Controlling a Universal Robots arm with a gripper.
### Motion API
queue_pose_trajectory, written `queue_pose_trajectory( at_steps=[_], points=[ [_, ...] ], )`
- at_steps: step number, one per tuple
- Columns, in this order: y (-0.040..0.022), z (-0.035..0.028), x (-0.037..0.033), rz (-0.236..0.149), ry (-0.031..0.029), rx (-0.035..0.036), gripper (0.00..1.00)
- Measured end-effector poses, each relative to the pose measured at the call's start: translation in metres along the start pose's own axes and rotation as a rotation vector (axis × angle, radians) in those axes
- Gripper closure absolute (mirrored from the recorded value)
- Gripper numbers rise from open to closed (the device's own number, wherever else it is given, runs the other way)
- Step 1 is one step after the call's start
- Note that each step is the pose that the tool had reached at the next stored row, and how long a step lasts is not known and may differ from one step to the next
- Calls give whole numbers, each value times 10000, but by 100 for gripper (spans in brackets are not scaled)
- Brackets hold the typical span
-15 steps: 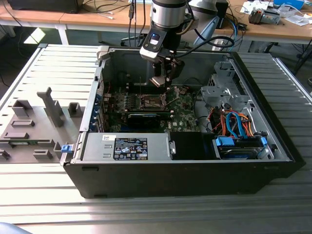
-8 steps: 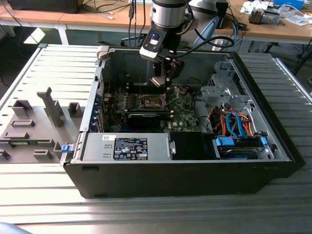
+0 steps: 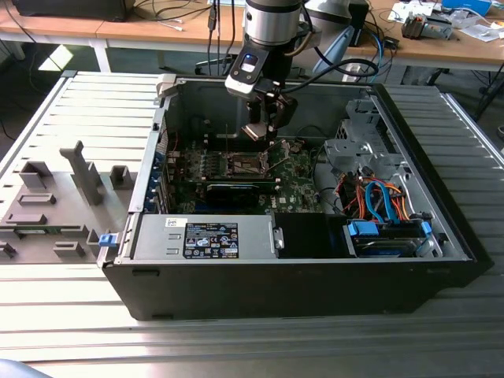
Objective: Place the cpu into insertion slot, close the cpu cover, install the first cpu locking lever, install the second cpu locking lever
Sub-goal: 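Place the cpu into insertion slot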
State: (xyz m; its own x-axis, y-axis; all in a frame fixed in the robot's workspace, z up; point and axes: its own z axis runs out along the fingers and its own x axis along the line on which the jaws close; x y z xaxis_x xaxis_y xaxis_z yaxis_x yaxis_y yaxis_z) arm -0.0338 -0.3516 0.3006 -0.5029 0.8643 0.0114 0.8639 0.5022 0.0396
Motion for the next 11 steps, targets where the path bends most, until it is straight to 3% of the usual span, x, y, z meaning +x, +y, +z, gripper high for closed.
queue_pose_trajectory(
  at_steps=[11],
  points=[
    [0,0,0,92,-4,-2,46]
  ],
)
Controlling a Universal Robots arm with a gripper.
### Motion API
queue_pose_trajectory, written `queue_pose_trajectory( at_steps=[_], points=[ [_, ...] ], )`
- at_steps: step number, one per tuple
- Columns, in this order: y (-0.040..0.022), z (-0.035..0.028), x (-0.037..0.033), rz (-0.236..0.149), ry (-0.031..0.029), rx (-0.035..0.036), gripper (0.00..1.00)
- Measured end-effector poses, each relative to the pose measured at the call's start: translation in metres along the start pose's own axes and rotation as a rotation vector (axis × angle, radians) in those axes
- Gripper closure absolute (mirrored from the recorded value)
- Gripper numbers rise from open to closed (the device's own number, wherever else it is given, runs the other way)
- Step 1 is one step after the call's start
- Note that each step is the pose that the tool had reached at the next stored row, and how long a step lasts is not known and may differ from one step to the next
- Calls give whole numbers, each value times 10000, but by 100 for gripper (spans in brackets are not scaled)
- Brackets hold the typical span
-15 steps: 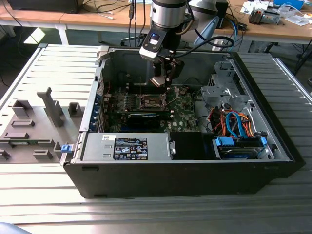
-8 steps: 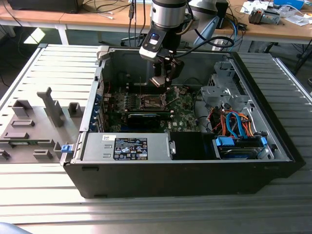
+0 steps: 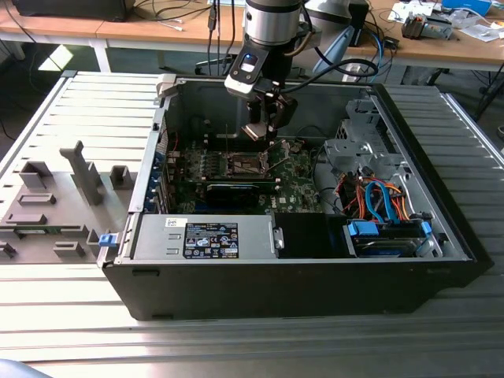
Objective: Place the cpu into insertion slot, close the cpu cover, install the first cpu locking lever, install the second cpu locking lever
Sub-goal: 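Place the cpu into insertion slot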
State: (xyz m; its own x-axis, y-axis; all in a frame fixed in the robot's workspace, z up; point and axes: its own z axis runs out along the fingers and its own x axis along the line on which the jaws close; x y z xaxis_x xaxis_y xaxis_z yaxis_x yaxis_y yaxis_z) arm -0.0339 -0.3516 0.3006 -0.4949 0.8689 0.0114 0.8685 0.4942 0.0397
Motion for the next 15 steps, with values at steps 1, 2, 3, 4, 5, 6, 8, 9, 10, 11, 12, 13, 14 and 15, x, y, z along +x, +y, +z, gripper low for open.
queue_pose_trajectory(
  at_steps=[1,2,3,4,5,6,8,9,10,11,12,13,14,15],
  points=[
    [0,0,0,9,-1,0,46],
    [0,0,0,15,0,0,46],
    [0,0,0,29,-1,0,46],
    [0,0,0,40,-2,-1,46],
    [0,0,0,47,-2,0,46],
    [0,0,0,53,-2,0,46],
    [0,0,0,75,-3,-1,46],
    [0,0,0,89,-4,-1,46],
    [0,0,0,95,-4,-1,46],
    [0,0,0,102,-4,-1,46],
    [0,0,0,114,-5,-1,46],
    [0,0,0,124,-5,-1,46],
    [0,0,0,130,-5,-1,46],
    [0,0,0,138,-6,-2,46]
  ],
)
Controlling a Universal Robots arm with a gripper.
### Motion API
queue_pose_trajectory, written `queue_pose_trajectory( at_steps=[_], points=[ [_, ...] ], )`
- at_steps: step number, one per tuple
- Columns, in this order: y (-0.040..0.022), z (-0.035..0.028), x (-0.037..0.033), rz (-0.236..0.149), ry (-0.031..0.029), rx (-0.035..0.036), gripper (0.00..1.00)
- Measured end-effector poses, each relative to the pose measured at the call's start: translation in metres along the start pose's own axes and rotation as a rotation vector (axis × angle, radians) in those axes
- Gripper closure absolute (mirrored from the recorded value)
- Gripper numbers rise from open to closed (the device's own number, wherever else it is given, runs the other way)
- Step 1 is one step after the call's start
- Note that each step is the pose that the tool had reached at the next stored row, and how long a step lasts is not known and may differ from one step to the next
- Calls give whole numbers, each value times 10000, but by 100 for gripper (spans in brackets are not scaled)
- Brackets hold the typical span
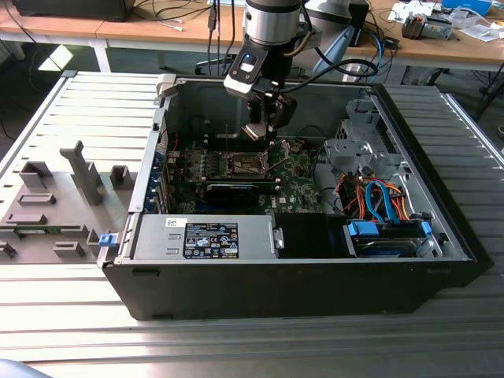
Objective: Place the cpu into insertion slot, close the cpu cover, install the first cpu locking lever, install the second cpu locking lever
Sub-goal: 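Place the cpu into insertion slot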
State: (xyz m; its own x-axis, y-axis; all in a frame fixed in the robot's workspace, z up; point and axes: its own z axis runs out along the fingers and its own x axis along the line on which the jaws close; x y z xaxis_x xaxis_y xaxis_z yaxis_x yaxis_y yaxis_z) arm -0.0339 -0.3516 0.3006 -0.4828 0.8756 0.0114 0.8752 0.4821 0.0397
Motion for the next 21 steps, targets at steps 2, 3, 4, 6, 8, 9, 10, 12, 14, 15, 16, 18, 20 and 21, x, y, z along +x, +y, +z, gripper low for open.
queue_pose_trajectory(
  at_steps=[2,3,4,6,8,9,10,12,14,15,16,18,20,21],
  points=[
    [0,0,0,17,0,0,46],
    [0,0,0,22,-1,0,46],
    [0,0,0,29,-1,0,46],
    [0,0,0,50,-2,0,46],
    [0,0,0,69,-3,-1,46],
    [0,0,0,79,-3,-1,46],
    [0,0,0,89,-3,-1,46],
    [0,0,0,108,-4,-1,46],
    [0,0,0,122,-5,-1,46],
    [0,0,0,128,-5,-1,46],
    [0,0,0,142,-6,-1,46],
    [0,0,0,159,-6,-1,46],
    [0,0,0,181,-7,-2,46],
    [0,0,0,192,-7,-2,46]
  ],
)
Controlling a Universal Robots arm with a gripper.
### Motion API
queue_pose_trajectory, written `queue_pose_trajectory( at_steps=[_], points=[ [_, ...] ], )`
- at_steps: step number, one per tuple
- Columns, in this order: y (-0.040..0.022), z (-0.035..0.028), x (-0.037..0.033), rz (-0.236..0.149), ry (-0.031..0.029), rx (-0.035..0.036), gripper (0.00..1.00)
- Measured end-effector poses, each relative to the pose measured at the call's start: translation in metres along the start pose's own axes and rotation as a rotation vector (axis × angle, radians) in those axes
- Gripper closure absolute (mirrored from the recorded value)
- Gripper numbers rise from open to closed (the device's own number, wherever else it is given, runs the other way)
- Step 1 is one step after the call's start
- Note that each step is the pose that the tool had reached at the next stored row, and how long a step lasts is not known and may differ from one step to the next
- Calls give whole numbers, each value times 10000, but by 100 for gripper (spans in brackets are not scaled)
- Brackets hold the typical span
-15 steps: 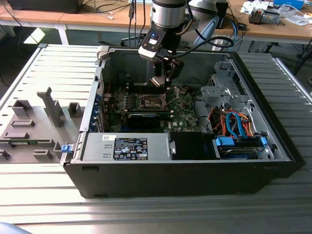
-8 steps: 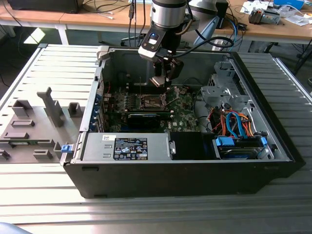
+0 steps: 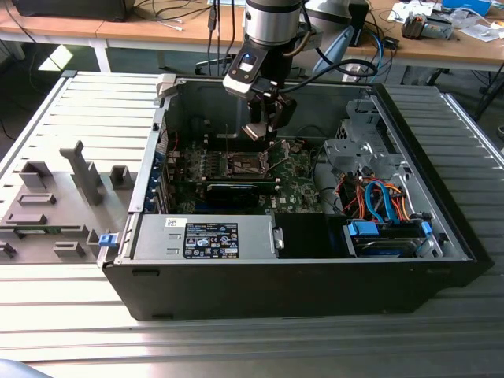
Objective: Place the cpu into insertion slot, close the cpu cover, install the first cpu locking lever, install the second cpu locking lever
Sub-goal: 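Place the cpu into insertion slot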
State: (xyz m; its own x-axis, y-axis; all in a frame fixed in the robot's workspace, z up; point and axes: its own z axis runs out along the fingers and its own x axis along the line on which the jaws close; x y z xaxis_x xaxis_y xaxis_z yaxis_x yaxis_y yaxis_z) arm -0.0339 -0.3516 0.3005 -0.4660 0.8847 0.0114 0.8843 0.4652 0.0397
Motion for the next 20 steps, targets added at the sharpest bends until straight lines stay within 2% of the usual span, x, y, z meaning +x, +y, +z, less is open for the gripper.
queue_pose_trajectory(
  at_steps=[20],
  points=[
    [0,0,0,234,-10,-2,46]
  ],
)
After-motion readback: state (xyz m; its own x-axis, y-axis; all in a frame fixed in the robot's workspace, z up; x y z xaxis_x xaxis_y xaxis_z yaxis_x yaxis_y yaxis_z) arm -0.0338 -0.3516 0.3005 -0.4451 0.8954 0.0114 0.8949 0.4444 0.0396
